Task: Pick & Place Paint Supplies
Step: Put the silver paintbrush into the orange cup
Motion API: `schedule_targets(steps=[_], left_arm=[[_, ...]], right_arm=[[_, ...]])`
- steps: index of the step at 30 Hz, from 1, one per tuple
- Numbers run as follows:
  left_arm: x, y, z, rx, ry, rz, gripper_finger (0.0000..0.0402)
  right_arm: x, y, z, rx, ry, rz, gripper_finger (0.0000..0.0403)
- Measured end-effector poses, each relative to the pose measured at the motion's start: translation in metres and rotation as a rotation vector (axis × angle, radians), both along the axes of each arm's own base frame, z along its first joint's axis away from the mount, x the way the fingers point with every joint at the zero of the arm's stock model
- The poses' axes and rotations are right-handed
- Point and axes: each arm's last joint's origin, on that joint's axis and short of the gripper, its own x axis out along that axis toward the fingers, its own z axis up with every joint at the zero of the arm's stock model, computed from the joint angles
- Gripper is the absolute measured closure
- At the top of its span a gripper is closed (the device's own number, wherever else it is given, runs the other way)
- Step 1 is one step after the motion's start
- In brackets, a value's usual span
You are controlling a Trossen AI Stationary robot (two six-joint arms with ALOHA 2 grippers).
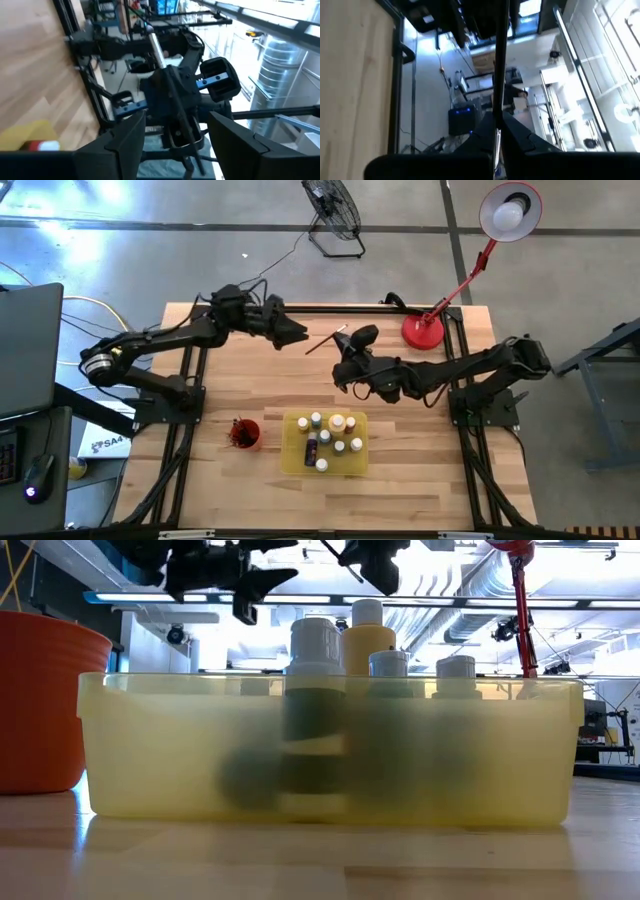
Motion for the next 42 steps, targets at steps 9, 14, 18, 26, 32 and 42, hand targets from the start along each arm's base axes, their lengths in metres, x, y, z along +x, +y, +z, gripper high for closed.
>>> schedule_targets(steps=[9,14,18,26,32,42], left_arm=[[0.034,-0.003,0.024,0.018,-0.042,-0.067,0.0193],[0.045,0.003,0.022,-0.005,0.023,-0.101,0.0193],[0.05,0.006,0.011,-0.01,0.062,-0.111,0.0193],[0.056,0.0,0.007,-0.048,0.089,-0.161,0.0193],[0.06,-0.01,0.004,-0.058,0.113,-0.213,0.0193],[0.061,-0.014,0.004,-0.021,0.108,-0.213,0.0208]], right_arm=[[0.0,0.0,-0.003,-0.032,0.069,0.024,0.0399],[0.0,0.001,-0.003,-0.037,0.071,-0.001,0.0399],[-0.001,0.005,-0.003,-0.041,0.074,-0.01,0.0399],[-0.002,0.005,-0.009,-0.04,0.128,-0.009,0.0399],[-0.003,0.005,-0.009,-0.032,0.118,-0.025,0.0399],[-0.003,0.005,-0.009,-0.033,0.123,-0.033,0.0399]])
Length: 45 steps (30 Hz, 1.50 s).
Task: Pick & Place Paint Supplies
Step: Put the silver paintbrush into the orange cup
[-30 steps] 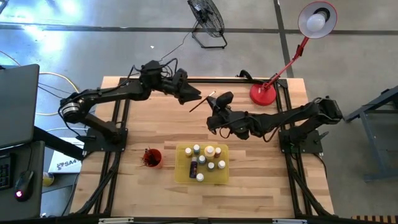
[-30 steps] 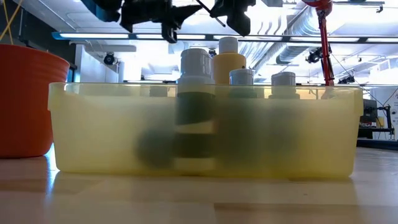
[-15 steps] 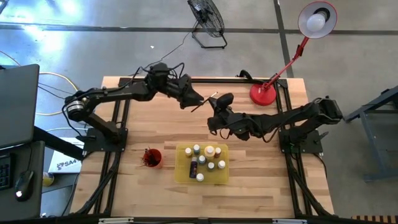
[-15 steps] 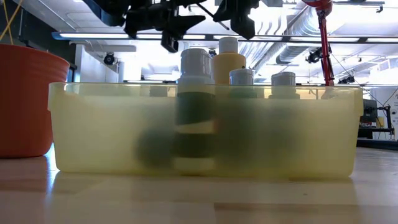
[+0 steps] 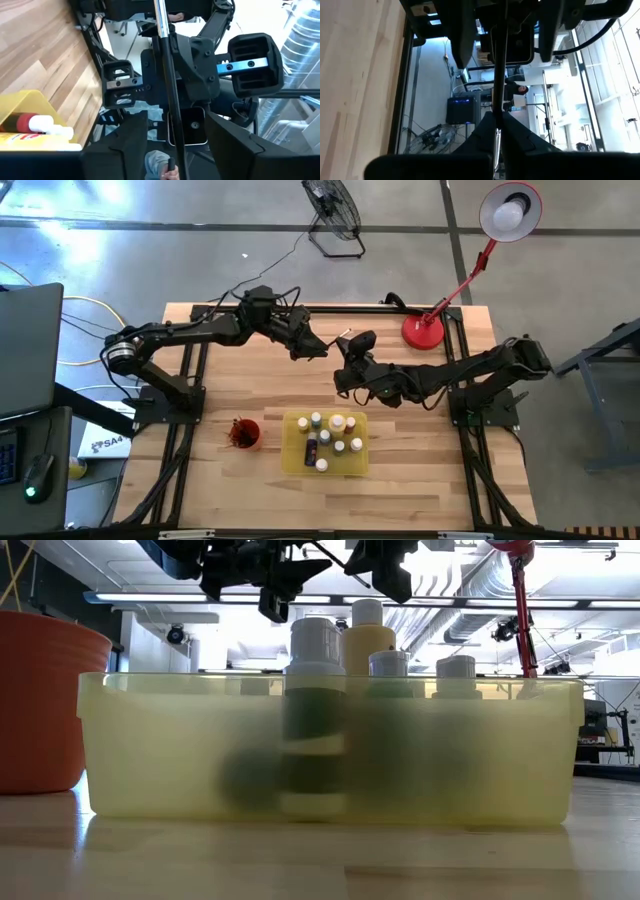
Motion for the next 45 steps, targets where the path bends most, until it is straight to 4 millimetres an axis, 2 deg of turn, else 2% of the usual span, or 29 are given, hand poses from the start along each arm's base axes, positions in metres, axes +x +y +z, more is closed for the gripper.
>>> schedule_targets(steps=[10,21,33,38,45], left_arm=[[0.0,0.0,0.0,0.011,-0.005,0.008,0.0312],[0.0,0.001,-0.001,0.012,0.001,0.02,0.0364],[0.0,0.0,-0.002,0.041,-0.007,0.005,0.0378],[0.0,0.0,-0.002,0.1,-0.037,0.003,0.0379],[-0.001,0.0,0.003,0.17,-0.096,-0.012,0.038]], right_arm=[[0.0,0.0,0.0,0.001,0.0,0.003,0.0399],[-0.001,0.0,-0.003,-0.003,0.032,0.003,0.0399],[0.0,0.0,-0.003,-0.002,0.038,0.022,0.0395],[0.001,0.0,0.002,0.0,-0.016,0.031,0.0362],[-0.004,0.0,0.02,-0.03,-0.112,-0.049,0.0314]])
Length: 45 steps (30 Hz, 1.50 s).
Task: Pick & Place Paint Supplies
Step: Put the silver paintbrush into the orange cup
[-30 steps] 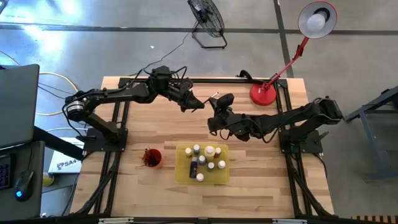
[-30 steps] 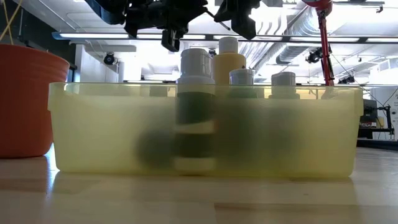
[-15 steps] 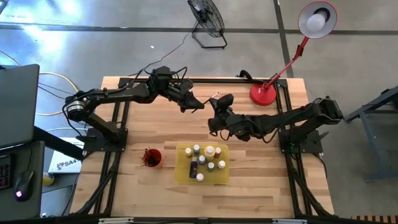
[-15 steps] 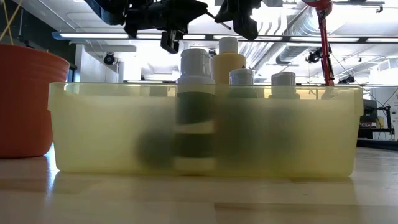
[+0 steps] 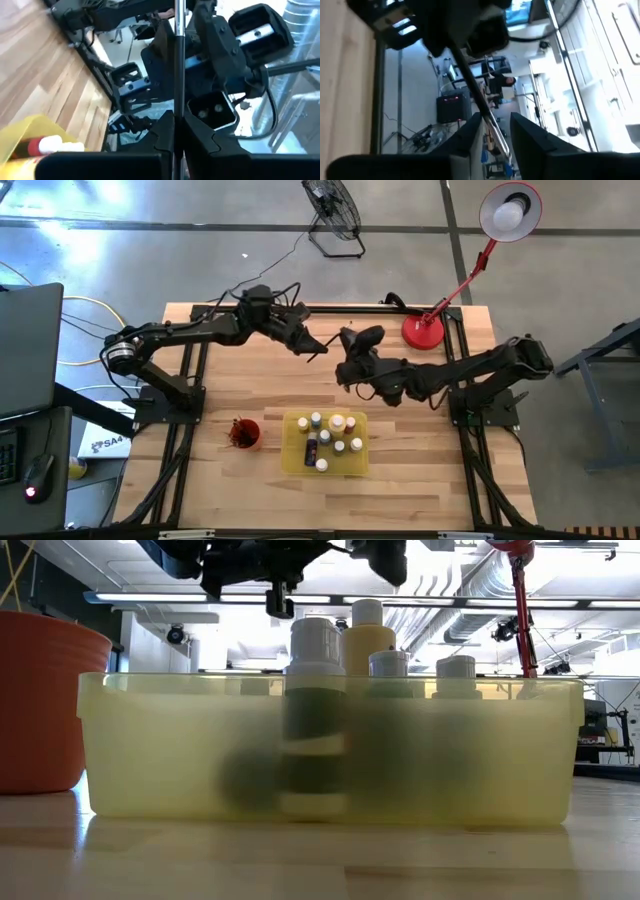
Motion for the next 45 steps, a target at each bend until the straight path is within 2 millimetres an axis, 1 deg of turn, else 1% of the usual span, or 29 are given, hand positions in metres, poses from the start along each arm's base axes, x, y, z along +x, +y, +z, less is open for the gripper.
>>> schedule_targets(steps=[4,9,11,14,16,19,21,24,27,29,30,31,33,36,38,40,42,45], left_arm=[[-0.004,0.007,0.004,0.098,-0.079,-0.019,0.038],[-0.015,0.025,0.006,0.204,-0.134,-0.001,0.038],[-0.021,0.031,0.01,0.242,-0.159,0.018,0.038],[-0.027,0.038,0.015,0.324,-0.214,0.054,0.038],[-0.03,0.039,0.022,0.414,-0.303,0.072,0.038],[-0.033,0.036,0.036,0.598,-0.492,0.098,0.038],[-0.034,0.031,0.044,0.73,-0.612,0.135,0.038],[-0.028,0.023,0.046,0.891,-0.678,0.27,0.038],[-0.017,0.014,0.042,0.977,-0.658,0.376,0.038],[-0.009,0.007,0.037,1.0,-0.643,0.389,0.038],[-0.006,0.004,0.035,1.006,-0.645,0.377,0.038],[-0.003,0.0,0.034,1.008,-0.655,0.365,0.038],[0.0,-0.009,0.034,1.013,-0.676,0.344,0.038],[0.004,-0.022,0.034,1.006,-0.701,0.312,0.038],[0.006,-0.028,0.034,1.019,-0.716,0.298,0.038],[0.007,-0.033,0.034,1.03,-0.73,0.285,0.038],[0.008,-0.036,0.033,1.028,-0.729,0.275,0.038],[0.009,-0.039,0.034,1.024,-0.733,0.274,0.038]], right_arm=[[-0.01,0.004,0.013,0.009,-0.051,-0.021,0.03],[-0.028,0.019,0.031,0.033,-0.129,-0.02,0.0296],[-0.037,0.026,0.04,0.058,-0.187,0.003,0.0296],[-0.051,0.033,0.055,0.135,-0.332,0.03,0.0296],[-0.061,0.037,0.064,0.206,-0.45,0.023,0.0296],[-0.074,0.039,0.075,0.342,-0.652,0.003,0.0296],[-0.082,0.039,0.081,0.441,-0.792,0.008,0.0296],[-0.089,0.04,0.086,0.559,-0.928,0.092,0.0296],[-0.089,0.042,0.088,0.696,-0.985,0.296,0.0296],[-0.087,0.04,0.086,0.819,-0.989,0.431,0.0296],[-0.085,0.038,0.084,0.881,-0.986,0.472,0.0296],[-0.083,0.035,0.081,0.94,-0.984,0.488,0.0296],[-0.078,0.03,0.073,1.024,-0.981,0.462,0.0296],[-0.07,0.021,0.066,1.086,-1.014,0.408,0.0296],[-0.066,0.018,0.066,1.121,-1.026,0.448,0.0296],[-0.062,0.018,0.069,1.151,-1.041,0.526,0.0296],[-0.06,0.017,0.072,1.166,-1.065,0.583,0.0296],[-0.058,0.014,0.073,1.175,-1.06,0.616,0.0296]])
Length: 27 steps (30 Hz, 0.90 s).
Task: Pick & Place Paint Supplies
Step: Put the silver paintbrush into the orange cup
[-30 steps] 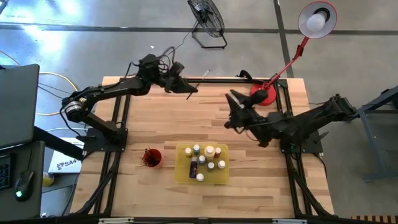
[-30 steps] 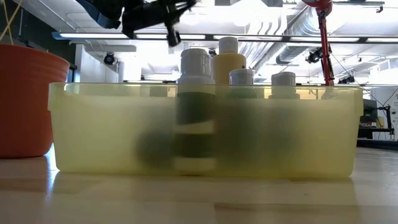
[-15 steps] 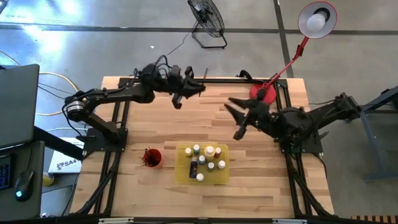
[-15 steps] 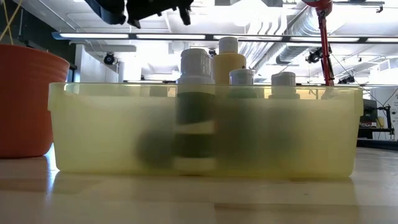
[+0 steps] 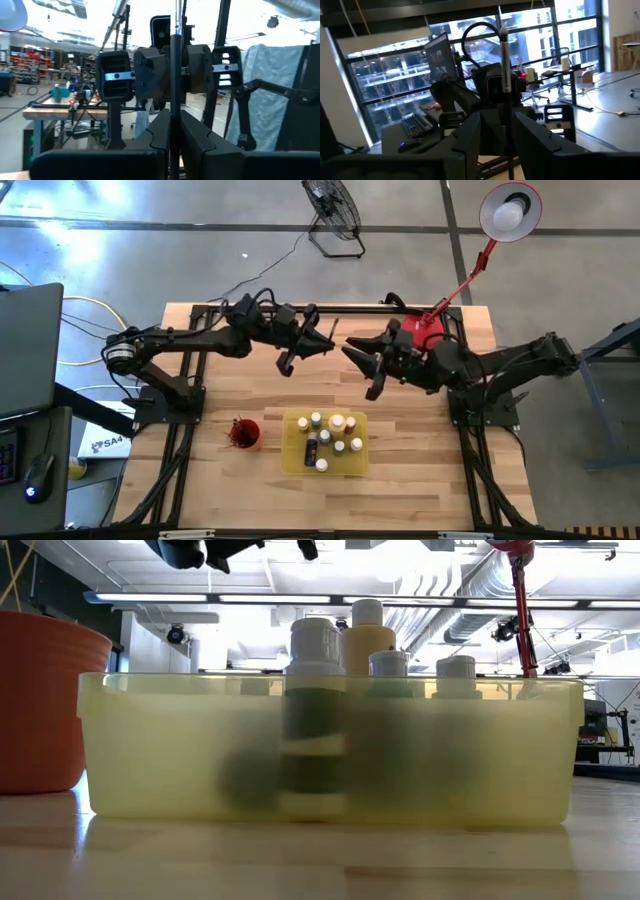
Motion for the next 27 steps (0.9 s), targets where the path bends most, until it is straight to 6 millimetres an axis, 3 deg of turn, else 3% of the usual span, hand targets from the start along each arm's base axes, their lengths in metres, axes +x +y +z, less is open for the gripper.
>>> schedule_targets(steps=[12,19,27], left_arm=[[0.005,-0.016,0.0,0.052,-0.035,0.075,0.038],[0.007,-0.014,-0.001,0.028,0.003,0.114,0.038],[0.011,-0.013,0.016,0.053,0.045,0.116,0.038]], right_arm=[[0.003,-0.004,-0.002,0.022,-0.004,0.021,0.0296],[0.005,-0.005,-0.004,0.014,0.006,0.034,0.0296],[0.013,-0.008,-0.01,0.02,0.029,0.017,0.0296]])
